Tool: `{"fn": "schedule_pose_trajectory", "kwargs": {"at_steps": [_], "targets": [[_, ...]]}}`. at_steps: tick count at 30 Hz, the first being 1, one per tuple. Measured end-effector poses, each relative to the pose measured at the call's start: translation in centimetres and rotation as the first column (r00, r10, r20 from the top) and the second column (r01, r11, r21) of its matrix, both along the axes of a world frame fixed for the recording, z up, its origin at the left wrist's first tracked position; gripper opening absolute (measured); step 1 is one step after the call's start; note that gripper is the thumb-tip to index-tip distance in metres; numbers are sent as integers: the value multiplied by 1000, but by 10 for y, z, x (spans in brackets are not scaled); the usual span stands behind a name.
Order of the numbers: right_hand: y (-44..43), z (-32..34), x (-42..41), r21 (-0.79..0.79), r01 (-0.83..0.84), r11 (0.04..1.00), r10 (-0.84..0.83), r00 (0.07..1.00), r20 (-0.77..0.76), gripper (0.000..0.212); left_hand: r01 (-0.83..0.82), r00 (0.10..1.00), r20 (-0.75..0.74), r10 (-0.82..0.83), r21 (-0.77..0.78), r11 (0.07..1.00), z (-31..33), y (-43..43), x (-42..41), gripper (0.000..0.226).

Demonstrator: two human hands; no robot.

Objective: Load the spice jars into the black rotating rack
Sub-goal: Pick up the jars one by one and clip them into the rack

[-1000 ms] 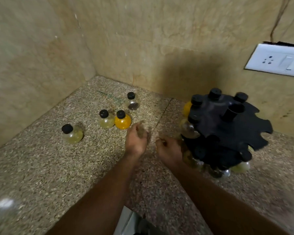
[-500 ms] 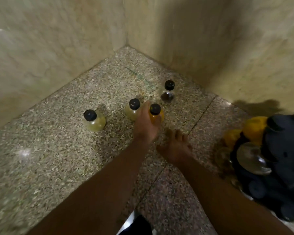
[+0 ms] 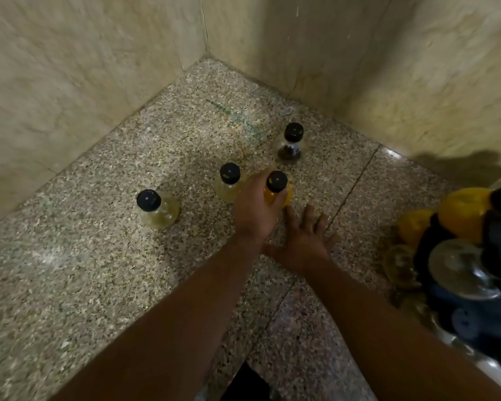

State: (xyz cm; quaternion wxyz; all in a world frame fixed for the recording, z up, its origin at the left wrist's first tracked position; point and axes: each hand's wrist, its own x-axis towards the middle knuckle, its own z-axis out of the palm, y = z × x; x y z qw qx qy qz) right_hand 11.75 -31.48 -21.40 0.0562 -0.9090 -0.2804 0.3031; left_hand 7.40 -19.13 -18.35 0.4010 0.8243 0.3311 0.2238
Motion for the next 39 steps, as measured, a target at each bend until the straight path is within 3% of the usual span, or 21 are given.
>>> {"fn": "schedule_pose_trajectory", "kwargs": {"at_steps": [8,12,19,25,30,34,39], "targets": [[-23,20,-6,76,33,997,-35,999,31,100,30,999,22,-31,59,998,21,-13,-8,51],[-39,35,-15,205,71,976,-93,991,100,88,37,997,67,-42,84,996,37,-33,-17,52],[-91,67,-44,555,262,790,-359,931,71,45,19,998,53,-26,130,991,52,-86,-46,53],[-165,84,-68,631,570,526,-660,741,-120,24,115,991,56,-120,90,989,58,-163,-73,51],[-232,105,-78,767,633,108,-628,641,-440,29,277,955,93,-283,67,959,70,-220,-80,48],[-272,121,-71,693,697,-185,-587,487,-647,33,378,918,94,-386,94,921,94,-255,-71,48],[-293,139,-51,618,729,-294,-509,428,-747,33,446,881,118,-459,117,887,118,-275,-53,50]]}}
